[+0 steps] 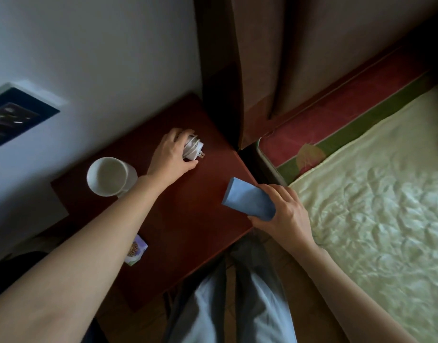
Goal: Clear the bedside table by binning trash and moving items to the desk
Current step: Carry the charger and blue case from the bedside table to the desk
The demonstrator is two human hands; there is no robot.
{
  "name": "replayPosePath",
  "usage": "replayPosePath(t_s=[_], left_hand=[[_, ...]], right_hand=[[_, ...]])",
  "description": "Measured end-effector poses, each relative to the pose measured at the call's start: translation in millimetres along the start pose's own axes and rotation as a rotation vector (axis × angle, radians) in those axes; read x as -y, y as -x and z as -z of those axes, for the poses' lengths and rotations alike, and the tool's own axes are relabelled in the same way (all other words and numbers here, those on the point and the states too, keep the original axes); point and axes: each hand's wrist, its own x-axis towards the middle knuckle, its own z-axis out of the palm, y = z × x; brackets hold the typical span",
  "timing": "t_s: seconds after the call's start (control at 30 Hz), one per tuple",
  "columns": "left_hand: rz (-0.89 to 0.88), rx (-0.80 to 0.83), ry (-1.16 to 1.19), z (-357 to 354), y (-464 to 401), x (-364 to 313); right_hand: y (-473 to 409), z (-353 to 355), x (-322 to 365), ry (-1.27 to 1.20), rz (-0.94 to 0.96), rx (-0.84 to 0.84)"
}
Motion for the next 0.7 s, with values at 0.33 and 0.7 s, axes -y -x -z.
replayPosePath(t_s=[0.33,0.7], left_hand=[[0.08,-0.114,0.121,1,32,-9],[0.24,-0.339,0.136,68,136,-63]], right_hand=[[-17,15,5,-0.043,0.027,-0.039],[-48,79,55,-0.031,0.294,0.004]])
